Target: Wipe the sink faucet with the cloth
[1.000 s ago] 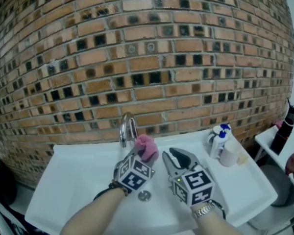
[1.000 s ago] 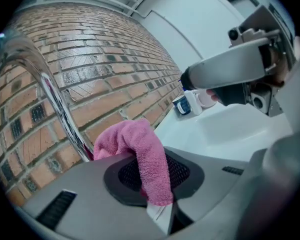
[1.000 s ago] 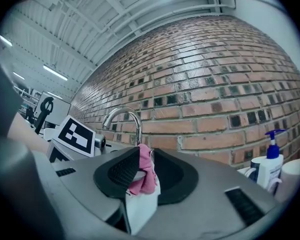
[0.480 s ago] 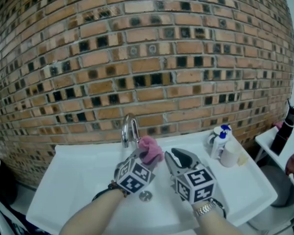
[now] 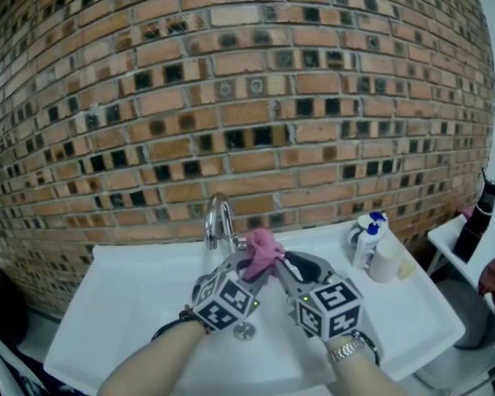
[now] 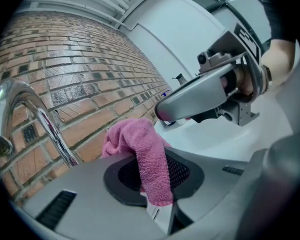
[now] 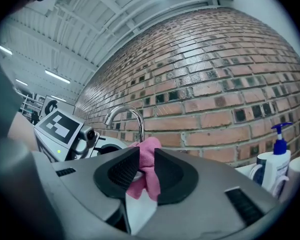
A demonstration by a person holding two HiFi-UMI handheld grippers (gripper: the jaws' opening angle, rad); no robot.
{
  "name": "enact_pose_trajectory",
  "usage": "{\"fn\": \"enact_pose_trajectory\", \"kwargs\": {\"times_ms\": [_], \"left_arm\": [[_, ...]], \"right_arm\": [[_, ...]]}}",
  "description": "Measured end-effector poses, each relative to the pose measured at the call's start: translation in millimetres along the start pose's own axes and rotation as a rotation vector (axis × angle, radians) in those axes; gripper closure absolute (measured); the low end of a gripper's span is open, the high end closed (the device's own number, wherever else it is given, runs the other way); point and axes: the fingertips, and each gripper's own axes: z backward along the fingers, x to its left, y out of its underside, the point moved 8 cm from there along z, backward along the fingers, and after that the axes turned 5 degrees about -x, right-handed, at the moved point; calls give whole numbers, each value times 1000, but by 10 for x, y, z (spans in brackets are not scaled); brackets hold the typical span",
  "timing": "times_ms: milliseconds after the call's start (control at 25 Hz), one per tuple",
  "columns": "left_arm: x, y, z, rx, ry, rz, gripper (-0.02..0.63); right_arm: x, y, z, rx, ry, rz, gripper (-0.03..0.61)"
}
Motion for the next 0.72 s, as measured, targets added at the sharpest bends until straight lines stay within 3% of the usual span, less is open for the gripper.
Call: {"fn": "enact_pose_trajectory", "kwargs": {"times_ms": [280, 520, 720], "left_arm": [[-22, 17, 207, -29, 30, -6, 541], [-48, 22, 438, -32, 64, -19, 540], [-69, 18, 598, -48, 73, -26, 541]], "right_arm": [[42, -3, 6, 25, -42, 109, 462], [79, -29, 22, 38, -118, 110, 388], [60, 16, 20, 48, -155, 68, 368]]}}
